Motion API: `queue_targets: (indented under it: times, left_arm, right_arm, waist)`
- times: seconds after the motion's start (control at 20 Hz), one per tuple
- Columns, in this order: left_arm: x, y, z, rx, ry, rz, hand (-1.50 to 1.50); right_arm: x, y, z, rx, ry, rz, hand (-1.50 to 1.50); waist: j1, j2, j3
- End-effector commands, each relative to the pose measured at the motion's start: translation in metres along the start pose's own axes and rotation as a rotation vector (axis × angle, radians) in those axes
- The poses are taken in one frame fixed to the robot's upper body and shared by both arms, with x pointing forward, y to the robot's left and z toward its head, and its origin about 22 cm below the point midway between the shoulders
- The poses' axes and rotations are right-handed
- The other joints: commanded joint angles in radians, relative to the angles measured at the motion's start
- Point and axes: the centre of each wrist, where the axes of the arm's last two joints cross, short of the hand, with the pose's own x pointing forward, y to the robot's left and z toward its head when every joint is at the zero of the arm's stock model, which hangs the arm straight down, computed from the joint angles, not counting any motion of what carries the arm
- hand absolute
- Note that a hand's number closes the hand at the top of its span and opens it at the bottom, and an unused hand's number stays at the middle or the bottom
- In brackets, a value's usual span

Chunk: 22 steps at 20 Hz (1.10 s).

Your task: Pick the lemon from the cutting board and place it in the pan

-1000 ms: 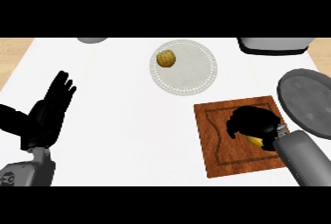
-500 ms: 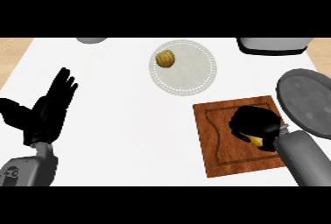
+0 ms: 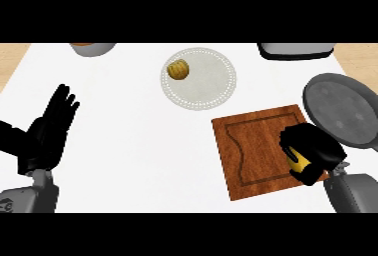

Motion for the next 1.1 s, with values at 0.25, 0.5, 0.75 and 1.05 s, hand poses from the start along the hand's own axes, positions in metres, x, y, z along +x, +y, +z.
queue_targets:
  times: [0.25, 0.5, 0.75, 1.05]
  left_arm:
    - [-0.012, 0.002, 0.018, -0.012, 0.020, 0.010, 0.00]
    - [0.011, 0.013, -0.005, -0.027, -0.038, -0.008, 0.00]
    - [-0.009, -0.014, -0.007, -0.068, -0.019, -0.001, 0.00]
    - [-0.004, -0.026, -0.025, -0.067, -0.034, 0.020, 0.00]
  right_arm:
    - [0.054, -0.088, 0.065, -0.482, 0.222, 0.098, 1.50]
    - [0.087, -0.117, 0.129, -0.539, 0.271, 0.082, 1.50]
    - [0.064, -0.140, 0.129, -0.622, 0.348, -0.010, 1.50]
    - [0.026, -0.166, 0.135, -0.671, 0.454, -0.077, 1.50]
  waist:
    - [0.003, -0.002, 0.001]
    - [0.026, 0.015, 0.003]
    - [0.054, 0.023, 0.005]
    - [0.055, 0.024, 0.005]
